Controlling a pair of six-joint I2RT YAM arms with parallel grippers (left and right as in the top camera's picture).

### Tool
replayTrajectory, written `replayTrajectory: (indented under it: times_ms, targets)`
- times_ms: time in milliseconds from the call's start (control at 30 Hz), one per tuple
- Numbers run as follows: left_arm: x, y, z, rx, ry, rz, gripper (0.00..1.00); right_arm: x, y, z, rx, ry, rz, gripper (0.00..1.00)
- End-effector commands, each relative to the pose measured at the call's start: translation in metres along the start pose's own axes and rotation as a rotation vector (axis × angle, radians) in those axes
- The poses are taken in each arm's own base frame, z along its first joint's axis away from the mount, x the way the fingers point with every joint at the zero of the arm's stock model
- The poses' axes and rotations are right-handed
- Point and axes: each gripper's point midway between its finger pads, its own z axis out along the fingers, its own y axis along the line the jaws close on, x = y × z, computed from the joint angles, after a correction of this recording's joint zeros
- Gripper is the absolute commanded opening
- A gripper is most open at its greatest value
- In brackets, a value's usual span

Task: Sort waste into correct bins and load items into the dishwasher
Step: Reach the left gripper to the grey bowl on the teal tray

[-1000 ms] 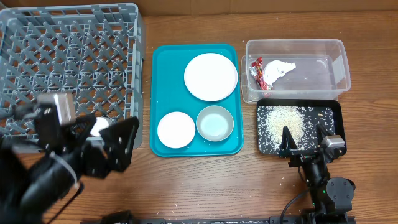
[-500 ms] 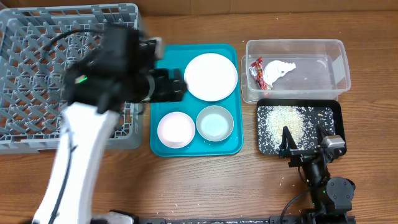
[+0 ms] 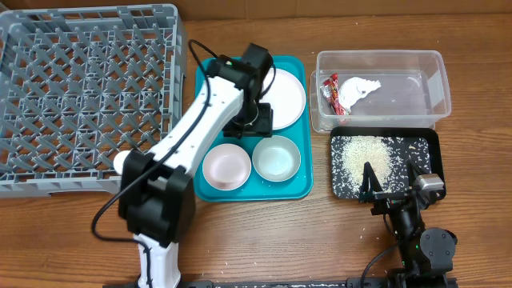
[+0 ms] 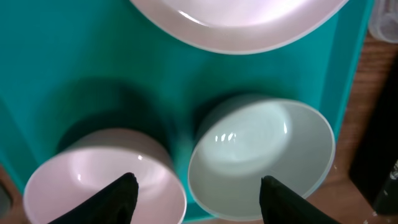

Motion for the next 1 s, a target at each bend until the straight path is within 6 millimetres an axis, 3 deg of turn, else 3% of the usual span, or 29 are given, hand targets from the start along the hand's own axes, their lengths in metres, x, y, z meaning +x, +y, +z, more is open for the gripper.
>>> replayTrajectory:
  times_ms: [0, 200, 333, 500, 633, 700, 733, 800, 967]
  targets:
    - [-0.017, 0.005, 0.013, -0.013, -0.033, -0.094, 0.69, 0.0, -0.002, 0.0, 0.007, -0.01, -0.004, 1.0]
    - [-0.049, 0.017, 0.027, -0.021, -0.118, -0.182, 0.63, 0.0, -0.002, 0.0, 0.007, -0.01, -0.004, 1.0]
    - [-0.057, 0.027, 0.032, -0.026, -0.133, -0.228, 0.58, 0.0, -0.002, 0.0, 0.007, -0.01, -0.004, 1.0]
    - [-0.044, 0.024, 0.026, 0.033, -0.058, -0.211, 0.55, 0.0, -0.002, 0.0, 0.007, -0.01, -0.004, 1.0]
    - [-0.026, 0.014, 0.005, 0.098, -0.012, -0.109, 0.56, 0.0, -0.002, 0.0, 0.007, -0.01, -0.004, 1.0]
    - [-0.016, 0.004, -0.005, 0.111, -0.013, -0.014, 0.58, 0.0, -0.002, 0.0, 0.007, -0.01, -0.004, 1.0]
    - [-0.009, 0.004, -0.006, 0.039, -0.023, 0.059, 0.66, 0.0, -0.002, 0.0, 0.007, -0.01, -0.004, 1.0]
    - [-0.003, 0.004, 0.004, -0.081, -0.035, 0.115, 0.69, 0.0, -0.002, 0.0, 0.007, -0.01, -0.004, 1.0]
    - [0.009, -0.002, 0.028, -0.157, -0.026, 0.185, 0.58, 0.0, -0.002, 0.0, 0.007, -0.01, -0.004, 0.99]
